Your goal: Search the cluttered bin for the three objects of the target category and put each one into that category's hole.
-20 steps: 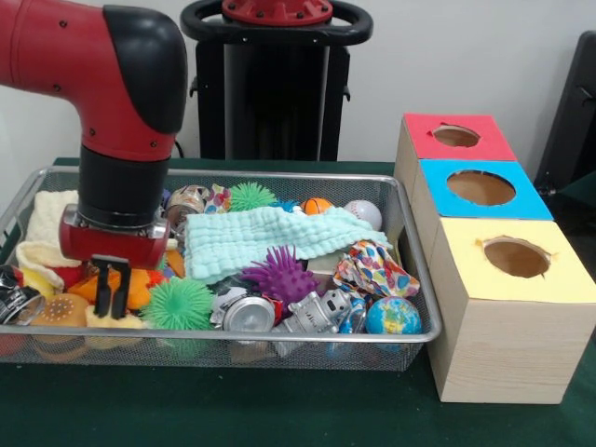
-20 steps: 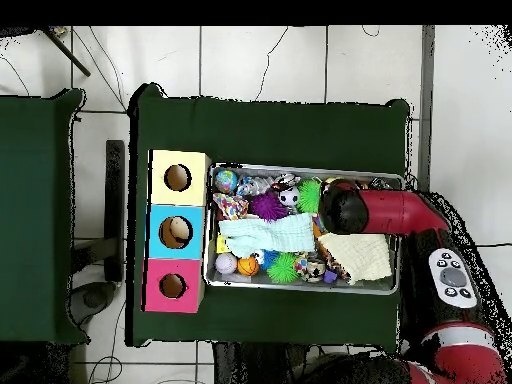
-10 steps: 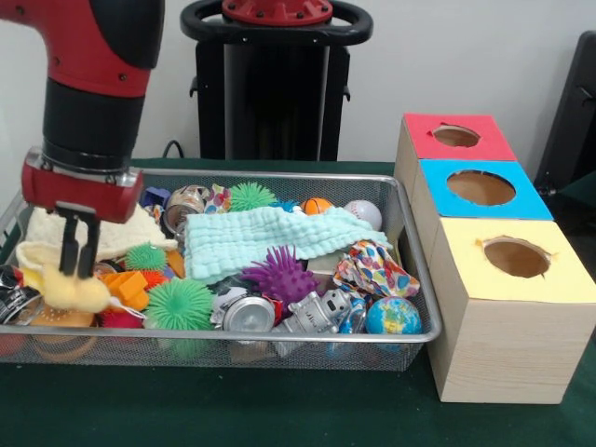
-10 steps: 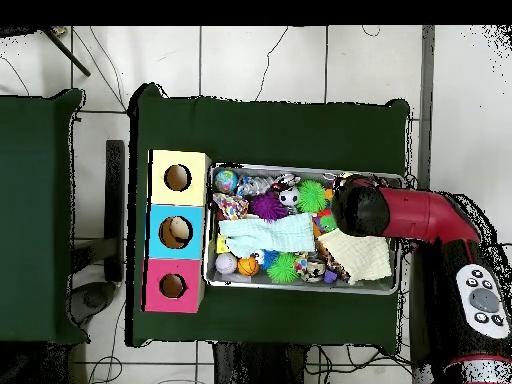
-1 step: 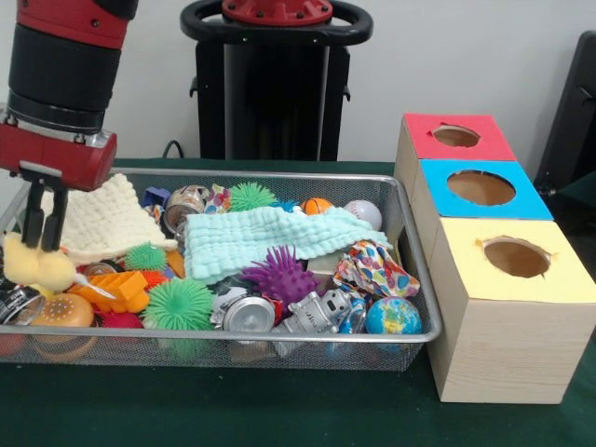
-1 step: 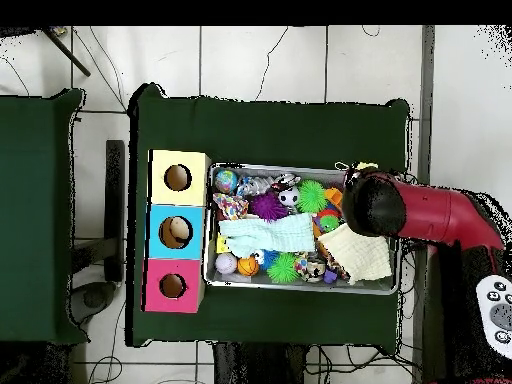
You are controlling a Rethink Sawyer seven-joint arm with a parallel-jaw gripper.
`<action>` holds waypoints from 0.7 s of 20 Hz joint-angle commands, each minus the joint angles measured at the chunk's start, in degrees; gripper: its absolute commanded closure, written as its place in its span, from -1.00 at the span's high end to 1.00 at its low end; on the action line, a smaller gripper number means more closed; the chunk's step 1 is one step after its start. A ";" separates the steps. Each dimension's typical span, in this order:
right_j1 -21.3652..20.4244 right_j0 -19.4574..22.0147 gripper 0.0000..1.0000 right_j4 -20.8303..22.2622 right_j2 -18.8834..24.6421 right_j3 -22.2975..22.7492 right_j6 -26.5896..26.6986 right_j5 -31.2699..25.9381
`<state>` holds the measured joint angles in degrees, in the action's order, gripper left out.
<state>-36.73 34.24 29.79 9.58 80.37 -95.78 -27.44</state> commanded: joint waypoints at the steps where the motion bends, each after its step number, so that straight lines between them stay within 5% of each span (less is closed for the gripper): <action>1: 0.01 -0.04 -1.00 -0.94 3.88 7.34 2.63 -5.12; 14: -2.92 -1.21 -1.00 -3.17 3.46 10.95 0.88 -7.42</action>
<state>-38.63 34.10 28.83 9.57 83.44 -95.78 -27.45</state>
